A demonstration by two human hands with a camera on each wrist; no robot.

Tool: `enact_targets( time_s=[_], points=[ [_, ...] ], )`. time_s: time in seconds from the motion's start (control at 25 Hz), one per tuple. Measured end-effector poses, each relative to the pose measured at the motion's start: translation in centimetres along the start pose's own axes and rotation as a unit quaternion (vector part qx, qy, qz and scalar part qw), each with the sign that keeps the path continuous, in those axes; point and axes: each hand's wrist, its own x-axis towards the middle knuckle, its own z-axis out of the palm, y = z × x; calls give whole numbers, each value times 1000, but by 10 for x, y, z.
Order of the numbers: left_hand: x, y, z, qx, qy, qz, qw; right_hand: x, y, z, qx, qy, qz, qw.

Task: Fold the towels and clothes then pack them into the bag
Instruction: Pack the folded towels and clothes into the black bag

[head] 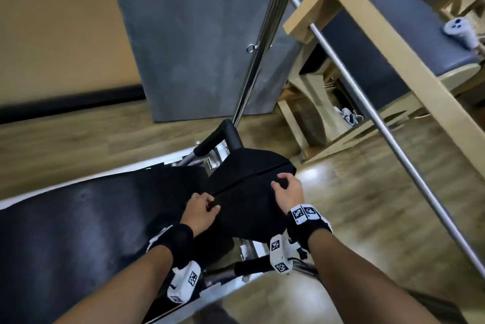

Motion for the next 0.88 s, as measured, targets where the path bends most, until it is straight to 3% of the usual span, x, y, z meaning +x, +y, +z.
enact_targets(
  time_s=[0.24, 0.36, 0.6, 0.76, 0.88],
  points=[
    [53, -18, 20, 217, -94, -20, 971, 67, 7, 12, -97, -24, 6, 995],
    [61, -25, 26, 248, -117, -21, 961, 86, 6, 17, -182, -51, 8, 982],
    [49, -33, 27, 188, -70, 11, 980, 95, 10, 17, -232, -33, 19, 972],
    [24, -26, 0, 131, 3, 42, 990, 82, 2, -4, -317, -41, -3, 947],
    [-11, -18, -29, 133, 46, 100, 985, 56, -20, -19, -330, 0, -7, 944]
  ],
)
